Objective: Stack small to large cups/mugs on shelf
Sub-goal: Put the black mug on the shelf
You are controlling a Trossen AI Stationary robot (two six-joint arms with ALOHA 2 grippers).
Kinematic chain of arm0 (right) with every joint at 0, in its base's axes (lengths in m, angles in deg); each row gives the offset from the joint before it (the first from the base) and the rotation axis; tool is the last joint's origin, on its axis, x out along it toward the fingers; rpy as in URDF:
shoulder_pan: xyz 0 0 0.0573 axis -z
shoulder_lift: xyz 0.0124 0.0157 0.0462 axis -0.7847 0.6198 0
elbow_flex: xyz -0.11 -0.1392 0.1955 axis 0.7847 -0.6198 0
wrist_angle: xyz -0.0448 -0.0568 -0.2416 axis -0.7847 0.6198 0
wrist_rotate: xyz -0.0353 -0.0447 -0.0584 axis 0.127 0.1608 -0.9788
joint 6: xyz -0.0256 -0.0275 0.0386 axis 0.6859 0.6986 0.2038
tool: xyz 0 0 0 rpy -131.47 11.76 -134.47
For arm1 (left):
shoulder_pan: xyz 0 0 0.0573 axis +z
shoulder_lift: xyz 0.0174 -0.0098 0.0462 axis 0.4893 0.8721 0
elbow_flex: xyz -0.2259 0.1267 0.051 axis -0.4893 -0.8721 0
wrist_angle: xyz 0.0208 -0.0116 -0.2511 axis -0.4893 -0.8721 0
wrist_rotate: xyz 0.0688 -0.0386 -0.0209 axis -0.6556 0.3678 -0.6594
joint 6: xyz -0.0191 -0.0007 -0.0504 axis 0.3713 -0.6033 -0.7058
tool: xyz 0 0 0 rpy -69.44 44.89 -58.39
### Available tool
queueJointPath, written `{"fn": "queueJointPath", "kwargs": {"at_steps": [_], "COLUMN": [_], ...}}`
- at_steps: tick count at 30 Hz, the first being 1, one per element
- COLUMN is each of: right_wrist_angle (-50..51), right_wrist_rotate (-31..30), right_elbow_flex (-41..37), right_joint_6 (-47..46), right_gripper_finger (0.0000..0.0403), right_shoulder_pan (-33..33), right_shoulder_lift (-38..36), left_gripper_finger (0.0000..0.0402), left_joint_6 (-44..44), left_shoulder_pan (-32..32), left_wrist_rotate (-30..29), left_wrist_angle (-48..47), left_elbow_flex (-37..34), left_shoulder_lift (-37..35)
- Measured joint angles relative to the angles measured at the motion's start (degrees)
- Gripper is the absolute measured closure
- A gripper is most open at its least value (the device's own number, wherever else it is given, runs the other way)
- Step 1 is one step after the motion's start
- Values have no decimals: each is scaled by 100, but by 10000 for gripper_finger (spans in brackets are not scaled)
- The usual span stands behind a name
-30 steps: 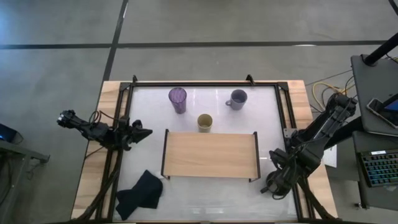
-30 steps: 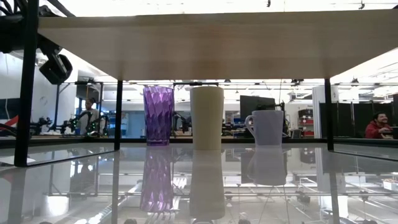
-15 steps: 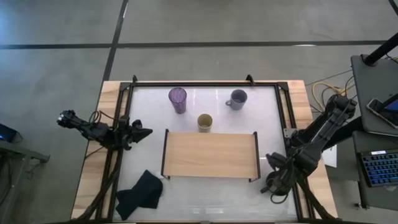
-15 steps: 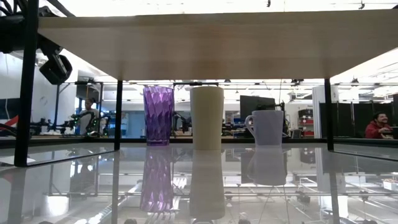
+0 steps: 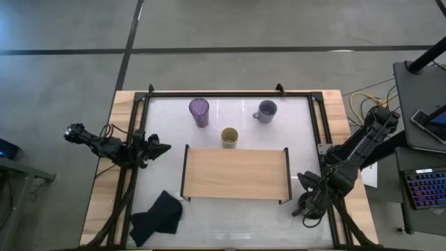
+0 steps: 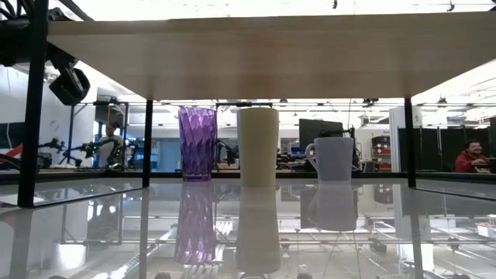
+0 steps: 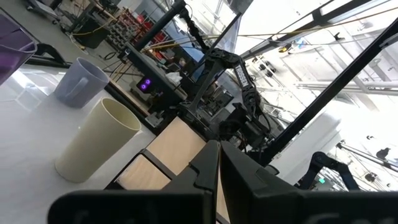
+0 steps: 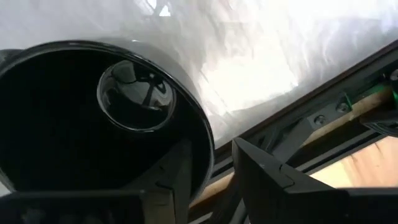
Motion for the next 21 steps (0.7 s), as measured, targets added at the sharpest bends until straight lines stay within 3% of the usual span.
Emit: {"fn": "queueJointPath", "kwargs": {"at_steps": [9, 21], "right_wrist_angle": [-54, -97], "right_wrist_rotate": [-46, -44], "right_elbow_flex": [-45, -119], "right_joint_6": [9, 24], "right_gripper_finger": [298, 369], "right_shoulder_pan": [0, 0], "right_shoulder_lift": [-2, -6], "left_gripper_finger": [402, 402], "left_joint_6": [-4, -8], "left_shoulder_pan": [0, 0], "left_wrist_rotate": [0, 2], "left_wrist_angle": [1, 3], "left_elbow_flex": [0, 0], "left_shoulder_lift": [0, 0]}}
